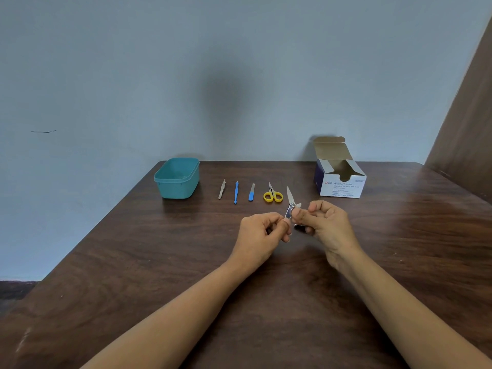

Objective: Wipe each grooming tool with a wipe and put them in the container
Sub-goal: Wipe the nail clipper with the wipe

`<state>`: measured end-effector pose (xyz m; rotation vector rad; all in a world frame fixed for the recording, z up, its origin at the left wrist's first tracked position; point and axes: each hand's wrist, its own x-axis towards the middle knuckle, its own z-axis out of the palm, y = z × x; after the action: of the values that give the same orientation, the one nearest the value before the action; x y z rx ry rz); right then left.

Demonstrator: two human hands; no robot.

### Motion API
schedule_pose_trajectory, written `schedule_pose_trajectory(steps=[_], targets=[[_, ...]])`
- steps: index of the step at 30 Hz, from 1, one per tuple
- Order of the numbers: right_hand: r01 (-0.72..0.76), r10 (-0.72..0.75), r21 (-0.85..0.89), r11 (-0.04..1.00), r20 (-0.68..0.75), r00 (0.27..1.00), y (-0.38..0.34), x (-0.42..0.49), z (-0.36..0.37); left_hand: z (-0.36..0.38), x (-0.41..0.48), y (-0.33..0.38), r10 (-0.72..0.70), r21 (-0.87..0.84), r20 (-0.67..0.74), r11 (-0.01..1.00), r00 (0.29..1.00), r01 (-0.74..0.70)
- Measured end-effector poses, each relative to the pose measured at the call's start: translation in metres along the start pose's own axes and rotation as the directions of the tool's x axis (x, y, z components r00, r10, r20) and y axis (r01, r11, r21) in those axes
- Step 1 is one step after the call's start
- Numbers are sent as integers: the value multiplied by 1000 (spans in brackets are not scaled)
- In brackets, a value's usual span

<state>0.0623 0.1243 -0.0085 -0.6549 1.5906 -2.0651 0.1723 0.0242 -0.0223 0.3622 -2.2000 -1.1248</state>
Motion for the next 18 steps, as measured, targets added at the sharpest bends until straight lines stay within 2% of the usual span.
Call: schedule_pose_trajectory(steps=[5, 12, 18], targets=[[-47, 55, -108, 993, 73, 996, 0, 1, -1, -1, 1, 0, 1, 22, -9, 1000, 1000, 0], [-19, 19, 10, 1000, -42, 999, -2, -1, 1, 1, 1, 2, 11, 28, 11, 1000, 1000, -11], [-16, 22, -94, 995, 69, 997, 2, 0, 0, -1, 1, -1, 23, 50, -6, 998, 1000, -23]])
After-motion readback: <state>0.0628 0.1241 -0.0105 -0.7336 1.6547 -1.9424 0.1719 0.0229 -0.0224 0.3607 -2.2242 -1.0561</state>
